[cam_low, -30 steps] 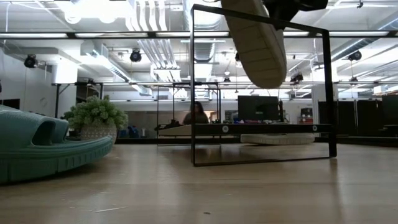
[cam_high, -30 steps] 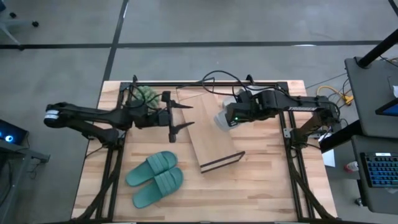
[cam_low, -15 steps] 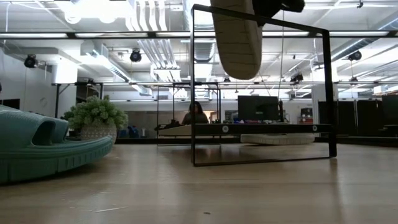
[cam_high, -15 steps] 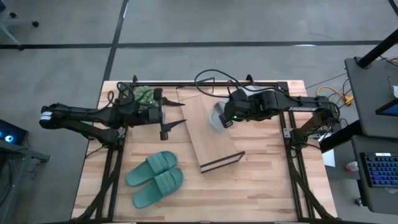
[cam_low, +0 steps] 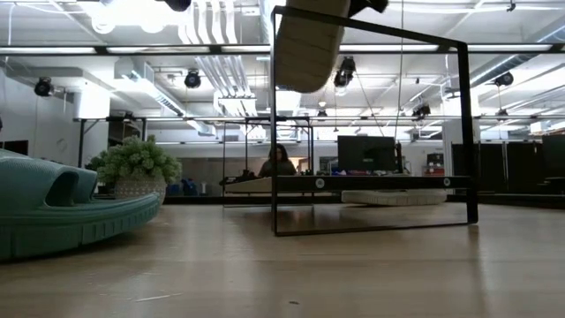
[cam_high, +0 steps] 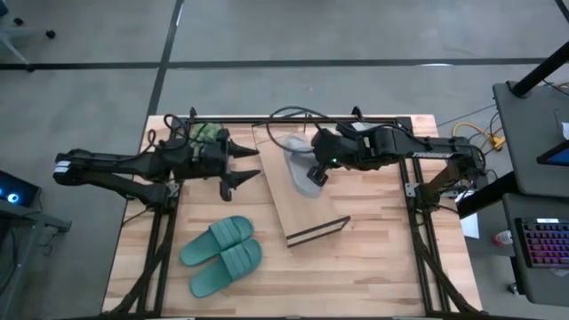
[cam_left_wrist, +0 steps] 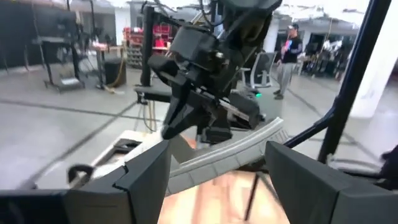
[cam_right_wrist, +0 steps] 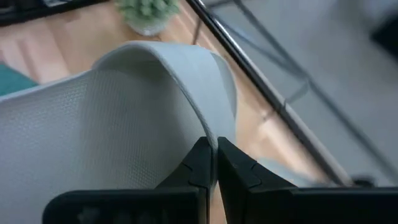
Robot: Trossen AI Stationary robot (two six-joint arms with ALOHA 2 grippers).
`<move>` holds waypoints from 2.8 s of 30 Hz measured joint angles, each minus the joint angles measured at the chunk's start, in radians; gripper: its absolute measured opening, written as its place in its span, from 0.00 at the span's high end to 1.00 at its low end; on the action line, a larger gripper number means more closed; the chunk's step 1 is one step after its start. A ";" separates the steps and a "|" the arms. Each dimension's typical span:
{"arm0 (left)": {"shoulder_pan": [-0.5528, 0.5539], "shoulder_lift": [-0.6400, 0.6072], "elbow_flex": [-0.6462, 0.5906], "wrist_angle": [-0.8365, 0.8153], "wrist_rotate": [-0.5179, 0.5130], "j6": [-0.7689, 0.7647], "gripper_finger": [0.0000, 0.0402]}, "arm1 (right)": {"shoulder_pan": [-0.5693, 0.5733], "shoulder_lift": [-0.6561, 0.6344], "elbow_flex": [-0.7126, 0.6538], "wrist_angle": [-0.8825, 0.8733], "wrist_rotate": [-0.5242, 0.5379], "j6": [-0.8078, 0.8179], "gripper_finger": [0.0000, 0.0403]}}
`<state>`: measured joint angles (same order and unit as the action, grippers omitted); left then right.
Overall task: Pick and place slides into the shelf
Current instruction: Put the gray slipper on the shelf
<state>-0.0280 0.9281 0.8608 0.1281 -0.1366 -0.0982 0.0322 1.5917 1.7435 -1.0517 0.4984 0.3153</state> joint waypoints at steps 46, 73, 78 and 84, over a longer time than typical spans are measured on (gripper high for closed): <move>0.158 0.085 -0.002 -0.038 0.159 -1.127 0.39 | -0.006 -0.001 -0.001 0.202 -0.192 -0.988 0.98; 0.179 0.092 0.012 -0.085 0.241 -1.127 0.39 | -0.018 0.026 -0.001 0.329 -0.186 -1.085 0.98; 0.179 0.092 0.012 -0.084 0.259 -1.128 0.39 | -0.020 0.037 -0.001 0.349 -0.188 -1.109 0.98; 0.179 0.091 0.012 -0.083 0.263 -1.127 0.40 | -0.020 0.042 -0.001 0.369 -0.192 -1.112 0.98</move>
<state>0.1509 1.0195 0.8730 0.0447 0.1264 -1.2252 0.0124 1.6337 1.7428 -0.6830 0.3069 -0.7971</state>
